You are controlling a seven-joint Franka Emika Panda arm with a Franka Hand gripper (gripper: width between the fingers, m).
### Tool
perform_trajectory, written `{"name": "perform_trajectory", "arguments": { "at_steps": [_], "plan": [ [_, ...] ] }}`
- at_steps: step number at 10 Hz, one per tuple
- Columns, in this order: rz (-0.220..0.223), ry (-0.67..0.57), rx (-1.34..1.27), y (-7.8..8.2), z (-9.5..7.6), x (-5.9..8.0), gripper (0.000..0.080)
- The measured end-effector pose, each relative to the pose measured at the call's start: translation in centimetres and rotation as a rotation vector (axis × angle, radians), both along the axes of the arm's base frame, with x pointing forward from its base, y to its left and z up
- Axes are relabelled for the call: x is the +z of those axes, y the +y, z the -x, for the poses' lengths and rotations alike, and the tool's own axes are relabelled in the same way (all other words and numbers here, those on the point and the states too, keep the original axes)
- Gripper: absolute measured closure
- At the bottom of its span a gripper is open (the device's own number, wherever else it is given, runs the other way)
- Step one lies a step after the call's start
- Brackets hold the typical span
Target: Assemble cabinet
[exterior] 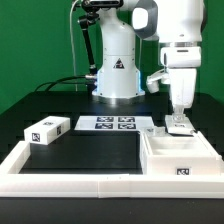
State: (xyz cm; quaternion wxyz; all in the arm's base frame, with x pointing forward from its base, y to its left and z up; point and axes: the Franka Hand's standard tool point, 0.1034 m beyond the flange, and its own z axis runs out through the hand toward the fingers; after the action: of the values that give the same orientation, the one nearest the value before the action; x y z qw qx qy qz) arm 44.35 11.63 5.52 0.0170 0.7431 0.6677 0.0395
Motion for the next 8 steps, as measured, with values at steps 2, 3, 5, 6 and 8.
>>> {"name": "perform_trajectory", "arguments": {
  "at_steps": [2, 3, 5, 6, 8],
  "plan": [
    [0.001, -0.003, 0.005, -0.2, -0.3, 0.1, 0.0731],
    [0.002, -0.005, 0.004, -0.2, -0.6, 0.2, 0.0731],
    [0.000, -0.009, 0.001, 0.2, -1.1, 0.3, 0.0731],
    [0.000, -0.006, 0.004, 0.4, -1.1, 0.2, 0.0731],
    [0.001, -0.005, 0.001, 0.2, -1.1, 0.2, 0.0731]
  ]
}}
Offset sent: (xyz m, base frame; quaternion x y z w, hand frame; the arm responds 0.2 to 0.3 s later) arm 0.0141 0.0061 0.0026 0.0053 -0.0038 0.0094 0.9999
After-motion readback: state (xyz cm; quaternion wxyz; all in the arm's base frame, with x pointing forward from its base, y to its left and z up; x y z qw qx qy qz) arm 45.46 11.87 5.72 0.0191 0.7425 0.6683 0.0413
